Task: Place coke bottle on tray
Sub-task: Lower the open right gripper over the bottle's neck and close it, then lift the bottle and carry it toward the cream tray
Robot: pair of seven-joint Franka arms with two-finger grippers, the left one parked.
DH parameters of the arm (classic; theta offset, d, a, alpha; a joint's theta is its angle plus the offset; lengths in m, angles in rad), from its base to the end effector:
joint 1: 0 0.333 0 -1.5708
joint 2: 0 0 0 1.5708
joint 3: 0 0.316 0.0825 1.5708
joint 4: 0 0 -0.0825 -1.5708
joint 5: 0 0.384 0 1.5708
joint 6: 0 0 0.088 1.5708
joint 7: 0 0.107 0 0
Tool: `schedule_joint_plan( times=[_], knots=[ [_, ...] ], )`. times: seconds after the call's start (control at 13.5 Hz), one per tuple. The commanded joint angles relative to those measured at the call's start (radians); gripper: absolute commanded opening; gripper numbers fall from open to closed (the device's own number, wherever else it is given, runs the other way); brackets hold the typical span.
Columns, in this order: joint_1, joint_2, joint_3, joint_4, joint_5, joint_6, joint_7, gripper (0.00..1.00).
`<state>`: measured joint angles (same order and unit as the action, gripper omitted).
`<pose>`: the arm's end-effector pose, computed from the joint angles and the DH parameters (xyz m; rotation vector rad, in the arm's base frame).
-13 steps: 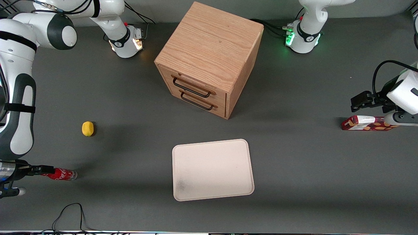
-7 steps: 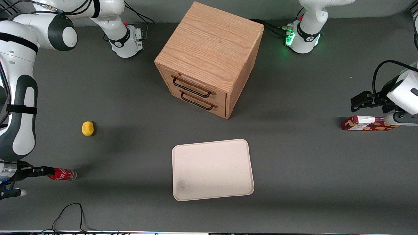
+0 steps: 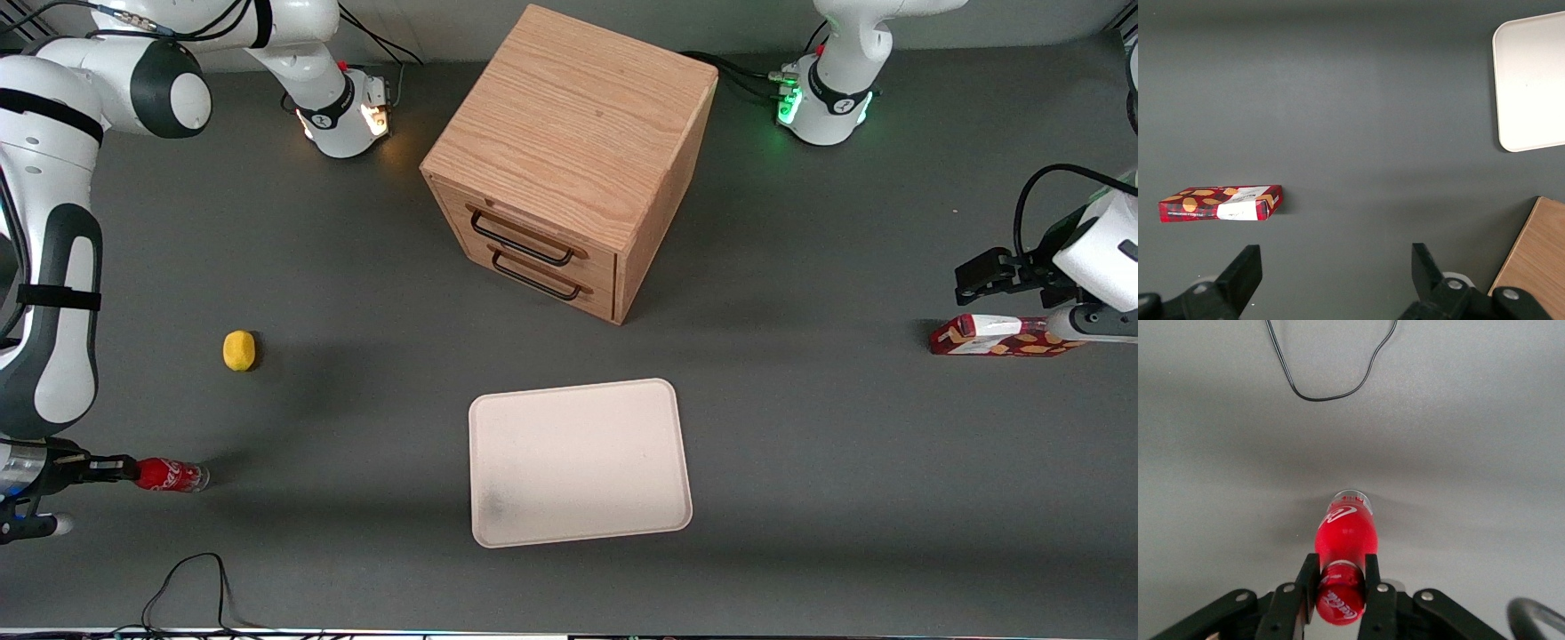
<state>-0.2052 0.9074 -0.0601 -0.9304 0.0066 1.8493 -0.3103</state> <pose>0.7585 -0.1868 0.3355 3.0971 0.1031 0.0012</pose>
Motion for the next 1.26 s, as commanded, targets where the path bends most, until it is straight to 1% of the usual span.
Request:
schedule_joint_plan(
  times=[0.0, 0.3, 0.59, 0.82, 0.97, 1.19],
  knots=[
    [0.003, -0.008, -0.001, 0.03, 0.006, -0.045, -0.023, 0.0],
    [0.01, -0.108, 0.0, 0.031, 0.012, -0.198, -0.009, 0.0],
    [0.024, -0.26, -0.003, 0.028, 0.004, -0.375, 0.0, 0.0],
    [0.032, -0.358, 0.002, 0.03, 0.006, -0.478, 0.065, 0.0],
    [0.058, -0.412, 0.003, 0.03, 0.007, -0.56, 0.083, 0.0],
    [0.093, -0.452, 0.003, 0.03, 0.004, -0.581, 0.152, 0.0]
  ],
)
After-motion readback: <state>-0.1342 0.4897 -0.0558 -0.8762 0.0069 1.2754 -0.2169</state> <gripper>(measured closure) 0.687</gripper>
